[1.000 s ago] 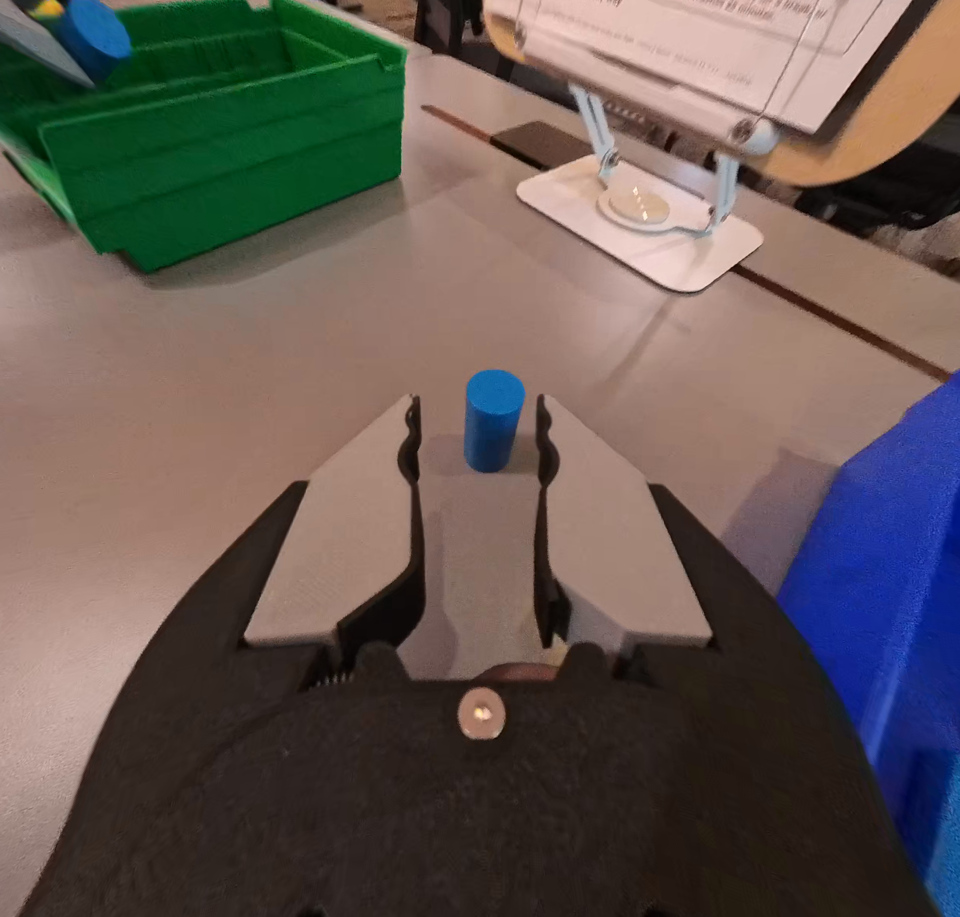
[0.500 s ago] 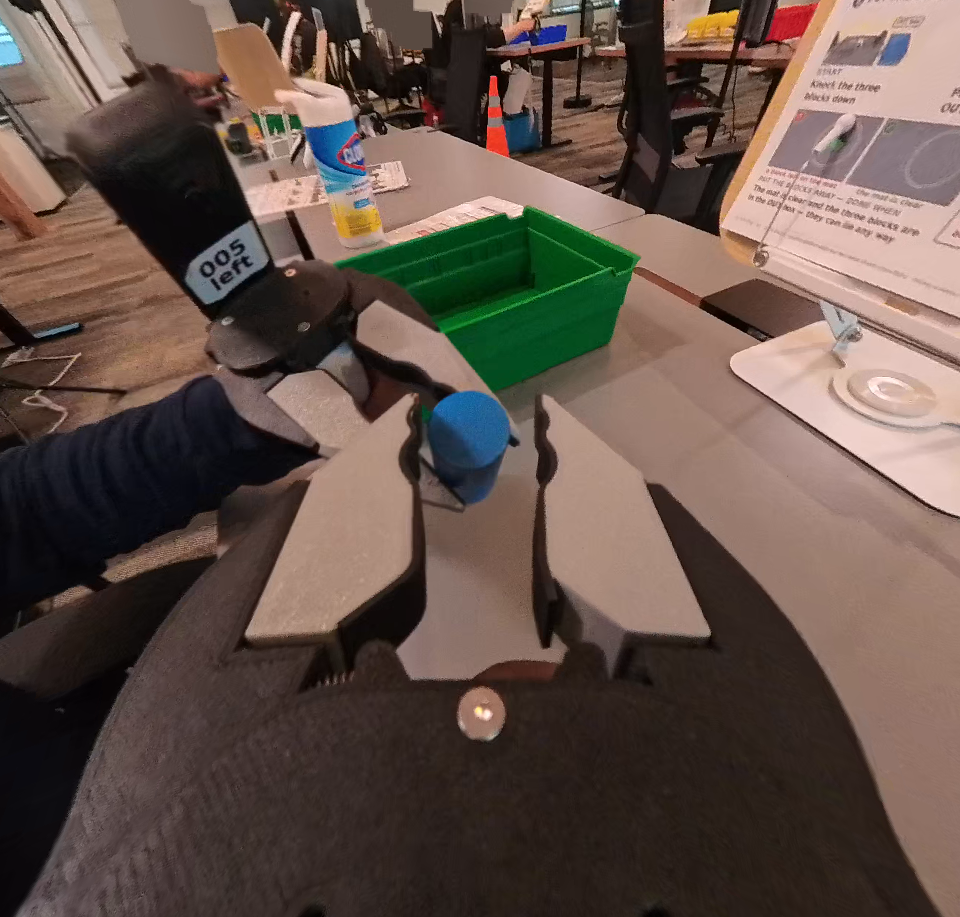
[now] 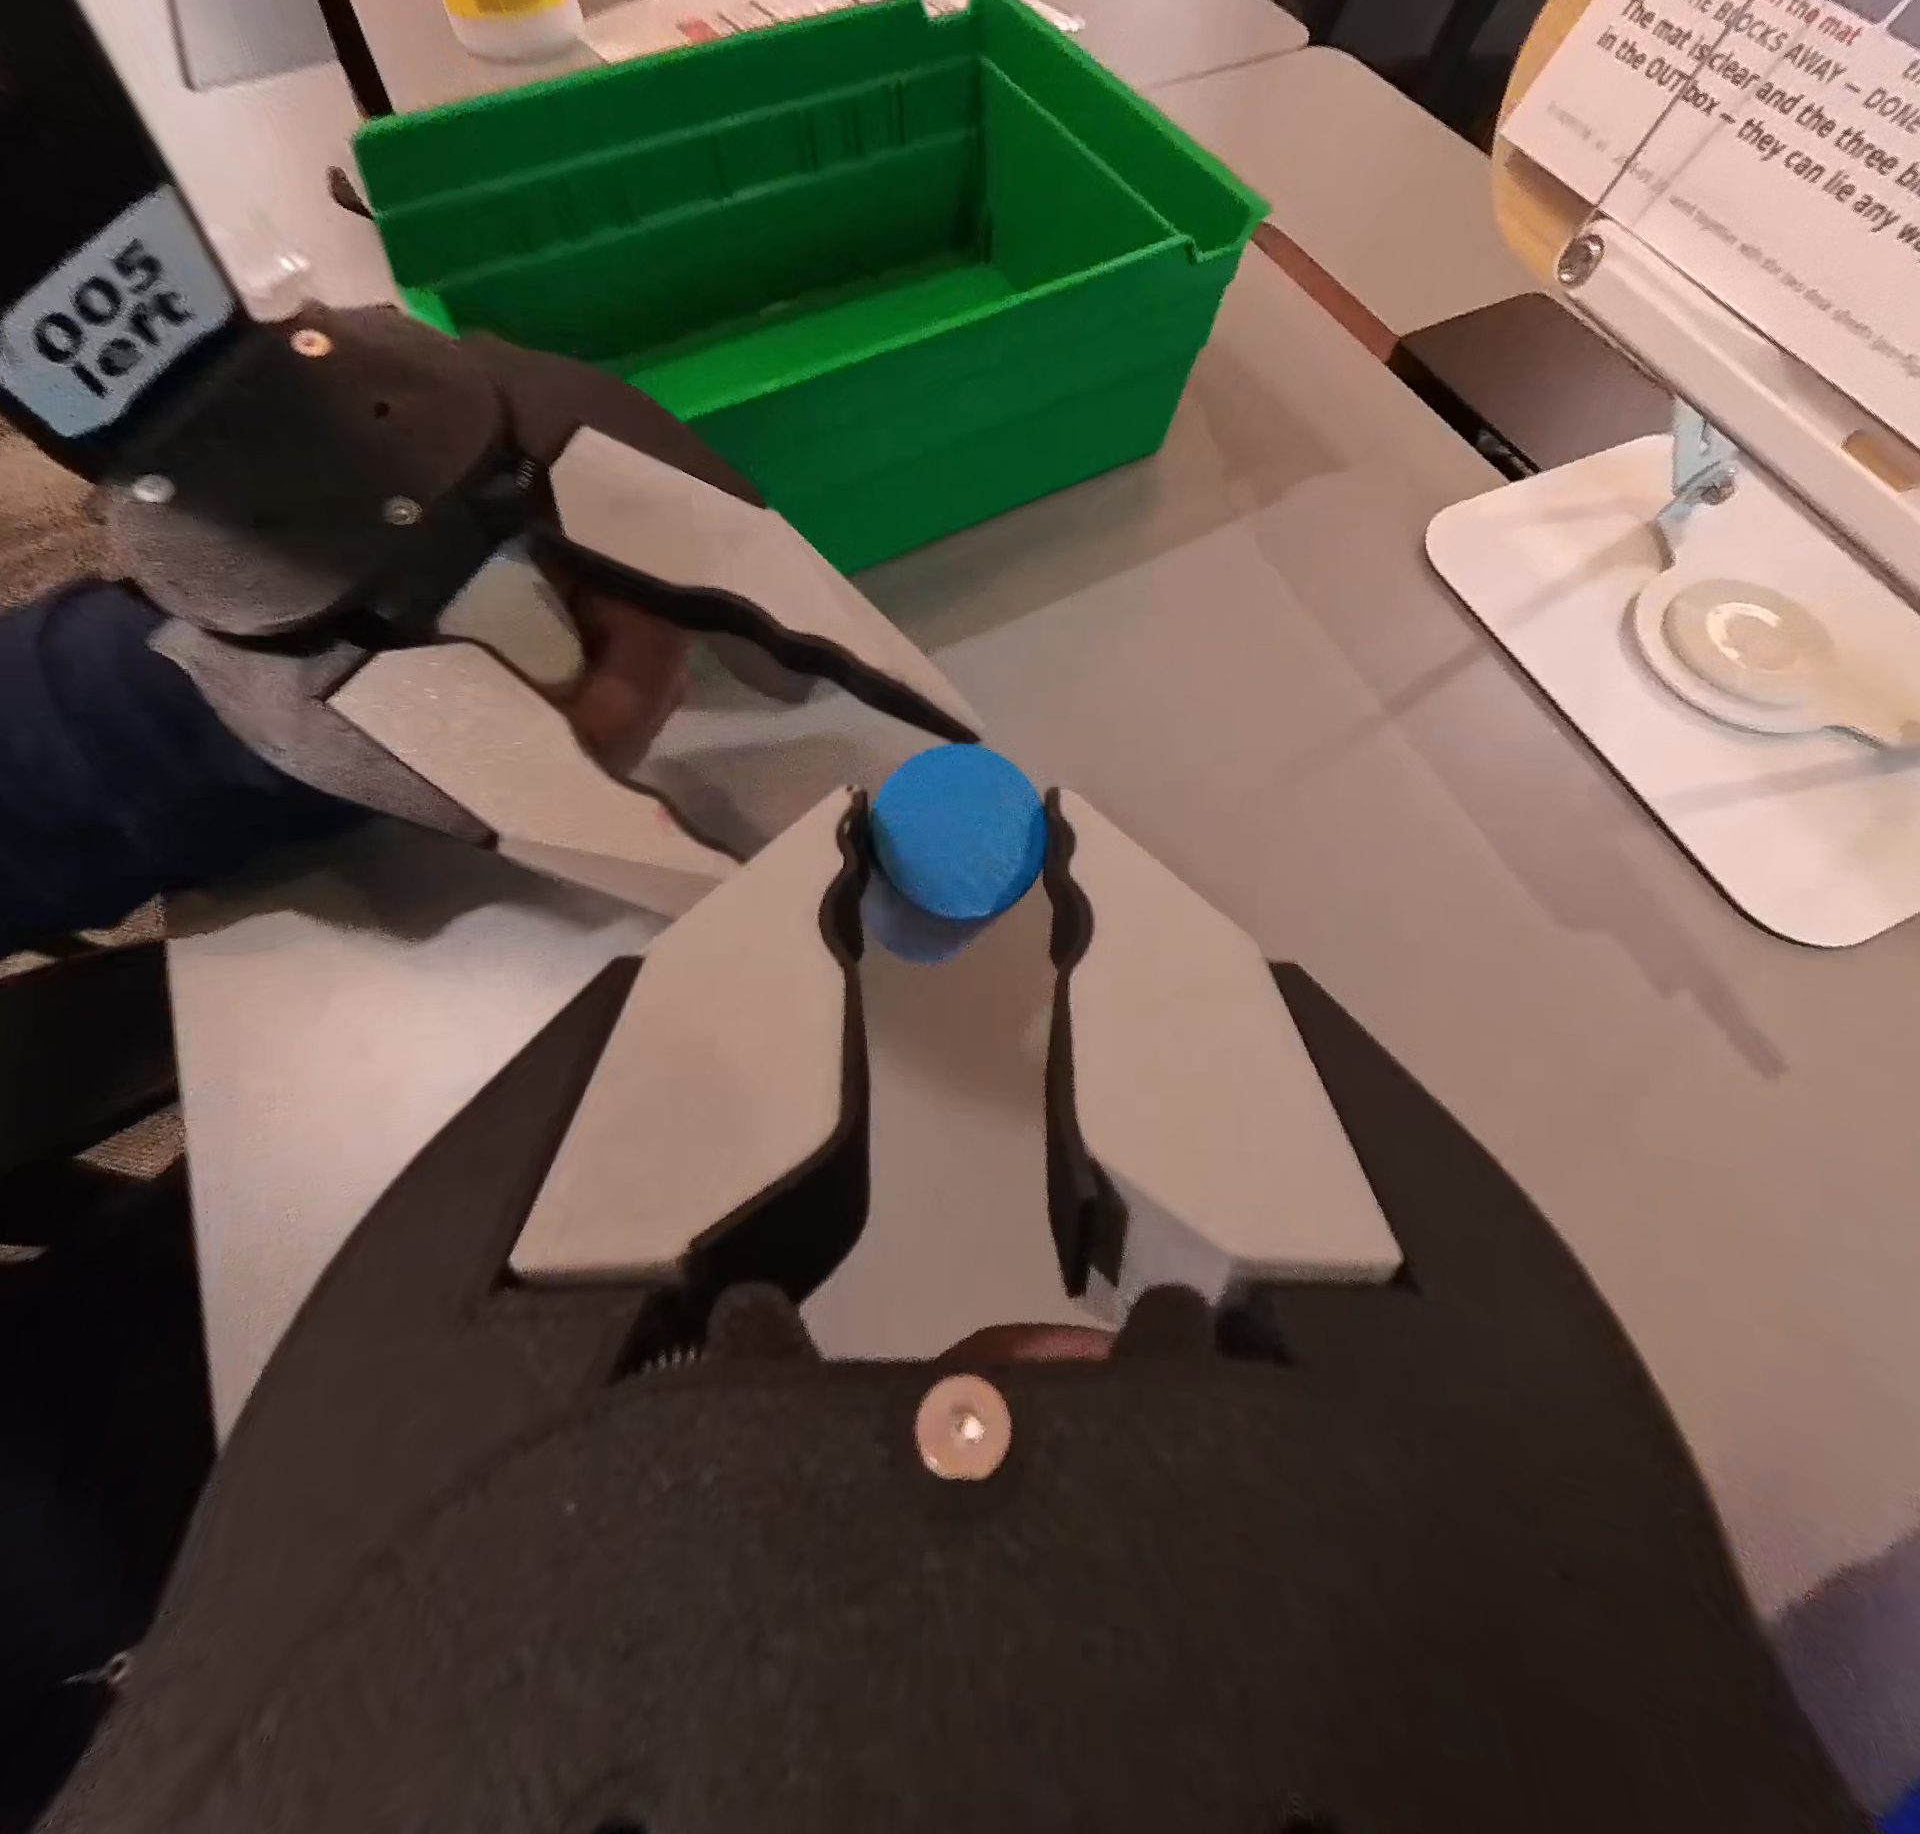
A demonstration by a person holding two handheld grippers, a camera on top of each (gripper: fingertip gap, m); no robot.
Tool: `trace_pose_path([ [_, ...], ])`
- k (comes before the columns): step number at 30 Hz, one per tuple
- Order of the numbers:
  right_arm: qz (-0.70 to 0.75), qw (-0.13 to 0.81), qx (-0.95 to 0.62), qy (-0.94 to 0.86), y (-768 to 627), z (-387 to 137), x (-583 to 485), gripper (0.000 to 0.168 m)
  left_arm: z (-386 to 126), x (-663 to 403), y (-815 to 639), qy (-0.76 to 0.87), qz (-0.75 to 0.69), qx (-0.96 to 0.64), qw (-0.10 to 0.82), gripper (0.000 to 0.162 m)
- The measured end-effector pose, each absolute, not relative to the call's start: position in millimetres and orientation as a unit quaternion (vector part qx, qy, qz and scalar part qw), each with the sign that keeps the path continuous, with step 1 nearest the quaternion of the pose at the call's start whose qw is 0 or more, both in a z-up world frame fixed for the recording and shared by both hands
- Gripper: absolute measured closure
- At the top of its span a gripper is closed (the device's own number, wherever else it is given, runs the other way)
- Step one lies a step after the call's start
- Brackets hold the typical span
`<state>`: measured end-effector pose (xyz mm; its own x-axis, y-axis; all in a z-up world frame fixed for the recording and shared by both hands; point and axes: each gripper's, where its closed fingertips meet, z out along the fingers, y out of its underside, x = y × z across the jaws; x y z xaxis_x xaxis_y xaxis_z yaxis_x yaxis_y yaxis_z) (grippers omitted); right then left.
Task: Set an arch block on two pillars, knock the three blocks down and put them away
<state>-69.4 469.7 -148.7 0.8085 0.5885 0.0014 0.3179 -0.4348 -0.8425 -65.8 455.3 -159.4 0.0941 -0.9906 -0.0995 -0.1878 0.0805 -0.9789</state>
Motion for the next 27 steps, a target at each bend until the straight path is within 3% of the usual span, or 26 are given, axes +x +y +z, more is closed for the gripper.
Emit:
trace_pose_path([
  [1,0.145,0.447,-0.841,-0.269,473.8,-152.2,-65.2,0.138,-161.5,-69.0,457.6,0.538,-0.398,-0.552,0.498,0.113],
  [6,0.114,0.413,-0.868,-0.252,486.8,-186.1,-61.3,0.137,-146.7,-86.8,457.1,0.512,-0.434,-0.554,0.493,0.087],
  [19,0.037,0.387,-0.89,-0.237,492.9,-245.4,-52.1,0.137,-153.7,-87.2,458.4,0.508,-0.426,-0.567,0.489,0.095],
  [24,0.037,0.396,-0.888,-0.228,490.8,-246.2,-49.1,0.12,-155.8,-87.1,459.0,0.502,-0.437,-0.574,0.476,0.094],
  [27,0.047,0.427,-0.875,-0.223,480.5,-226.6,-50.4,0.119,-150.6,-92.6,452.6,0.5,-0.445,-0.574,0.471,0.089],
])
